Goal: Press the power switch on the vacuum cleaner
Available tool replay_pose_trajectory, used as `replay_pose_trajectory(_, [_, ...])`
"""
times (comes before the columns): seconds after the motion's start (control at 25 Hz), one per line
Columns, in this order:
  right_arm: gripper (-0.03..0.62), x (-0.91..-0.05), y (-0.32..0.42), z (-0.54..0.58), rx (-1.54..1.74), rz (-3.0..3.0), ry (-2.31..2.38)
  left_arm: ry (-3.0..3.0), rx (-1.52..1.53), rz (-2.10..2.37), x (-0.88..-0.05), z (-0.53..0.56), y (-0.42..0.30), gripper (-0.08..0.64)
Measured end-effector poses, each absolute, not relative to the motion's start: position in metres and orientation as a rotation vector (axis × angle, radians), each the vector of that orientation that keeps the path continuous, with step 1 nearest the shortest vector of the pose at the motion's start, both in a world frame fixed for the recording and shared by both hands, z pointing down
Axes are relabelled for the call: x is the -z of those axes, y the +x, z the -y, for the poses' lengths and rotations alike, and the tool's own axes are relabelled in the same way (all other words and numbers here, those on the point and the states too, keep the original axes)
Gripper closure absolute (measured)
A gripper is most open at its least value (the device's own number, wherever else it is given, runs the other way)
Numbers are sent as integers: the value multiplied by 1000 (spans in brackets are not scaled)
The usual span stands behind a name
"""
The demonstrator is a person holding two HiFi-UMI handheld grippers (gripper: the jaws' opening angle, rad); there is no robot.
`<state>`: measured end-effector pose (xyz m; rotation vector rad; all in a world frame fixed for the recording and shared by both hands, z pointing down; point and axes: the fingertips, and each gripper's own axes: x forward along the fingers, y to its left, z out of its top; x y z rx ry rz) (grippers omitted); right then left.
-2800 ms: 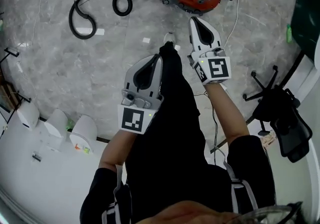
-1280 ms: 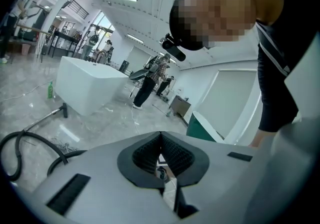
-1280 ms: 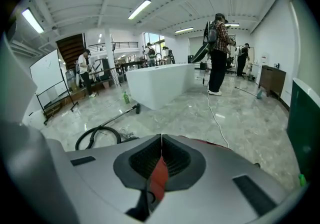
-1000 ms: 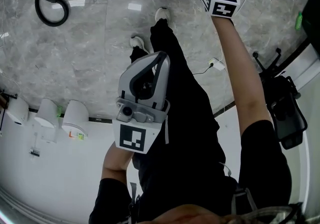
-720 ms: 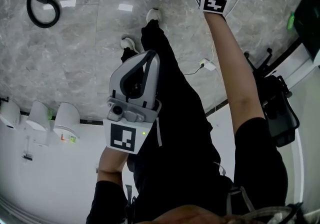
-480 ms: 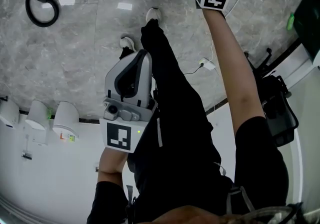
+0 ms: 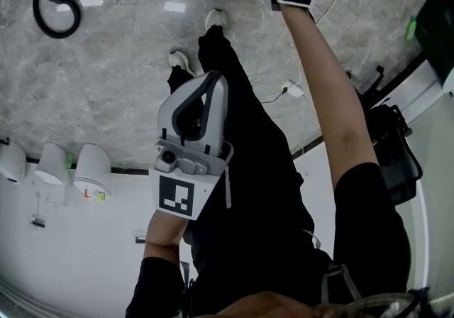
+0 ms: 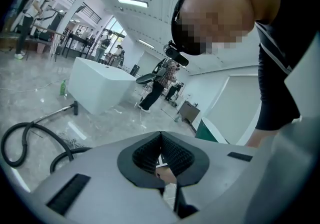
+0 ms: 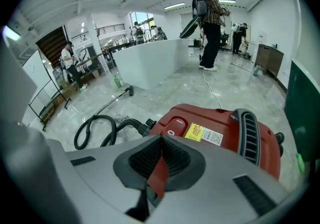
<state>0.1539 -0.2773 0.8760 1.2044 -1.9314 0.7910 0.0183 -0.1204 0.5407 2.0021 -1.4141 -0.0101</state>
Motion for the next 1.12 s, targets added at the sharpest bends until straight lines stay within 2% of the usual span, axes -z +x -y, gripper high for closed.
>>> replay_pose_trajectory(1.12, [574,-882,157,281,-946,1886,1198,1992,-1,1392,-541,123,19,549])
